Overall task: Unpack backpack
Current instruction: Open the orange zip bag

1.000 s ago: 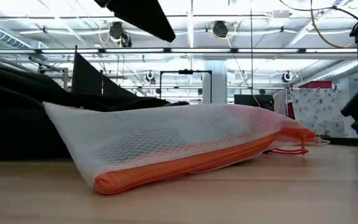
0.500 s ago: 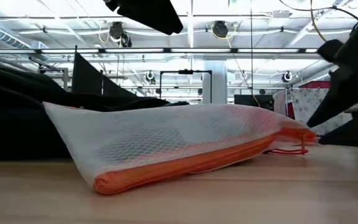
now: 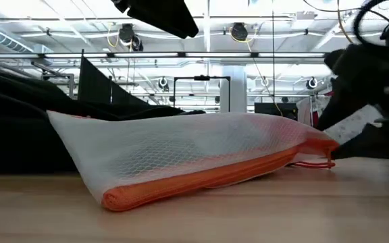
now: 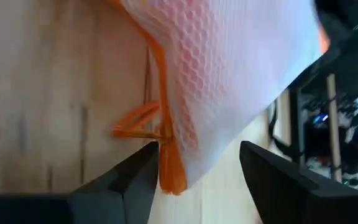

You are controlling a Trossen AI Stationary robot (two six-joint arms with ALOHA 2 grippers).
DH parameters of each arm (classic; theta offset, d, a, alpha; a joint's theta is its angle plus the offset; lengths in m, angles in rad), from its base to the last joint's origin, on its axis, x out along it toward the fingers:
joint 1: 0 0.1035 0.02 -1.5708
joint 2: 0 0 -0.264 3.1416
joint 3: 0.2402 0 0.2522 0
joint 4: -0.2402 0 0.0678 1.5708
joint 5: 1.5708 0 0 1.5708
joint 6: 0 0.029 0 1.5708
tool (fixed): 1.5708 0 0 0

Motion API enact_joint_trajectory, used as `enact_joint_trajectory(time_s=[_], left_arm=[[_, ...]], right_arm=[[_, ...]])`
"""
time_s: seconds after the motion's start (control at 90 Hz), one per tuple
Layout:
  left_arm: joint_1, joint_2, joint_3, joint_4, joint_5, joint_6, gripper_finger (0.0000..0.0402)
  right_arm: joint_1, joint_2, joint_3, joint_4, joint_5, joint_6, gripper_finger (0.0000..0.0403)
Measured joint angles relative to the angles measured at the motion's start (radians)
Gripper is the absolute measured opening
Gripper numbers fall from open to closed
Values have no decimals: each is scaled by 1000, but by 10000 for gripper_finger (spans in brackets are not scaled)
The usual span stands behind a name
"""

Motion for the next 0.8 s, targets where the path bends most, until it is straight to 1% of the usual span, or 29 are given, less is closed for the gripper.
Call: enact_joint_trajectory(time_s=[0.056,0.167,0.233,0.322,0.378,0.5,0.633,0.8], left_arm=[[0,0,0,-1,0,0,176],[0,0,0,-1,0,-1,176],[0,0,0,-1,0,-1,176],[0,0,0,-1,0,-1,176],[0,0,0,-2,0,-1,176],[0,0,-1,-2,0,-1,176],[-4,0,-1,0,-1,-1,176],[-31,0,-1,60,-1,23,176]], right_arm=[[-23,-1,-1,0,-19,-3,180],[-45,-1,-1,9,-20,5,135],[-48,-1,-2,15,-20,3,98],[-47,-1,-2,19,-19,1,35],[-45,1,4,14,-25,-4,12],[-48,2,33,10,-86,-2,3],[-46,-31,119,-1,-186,2,1],[-47,-85,266,-15,-224,2,1]])
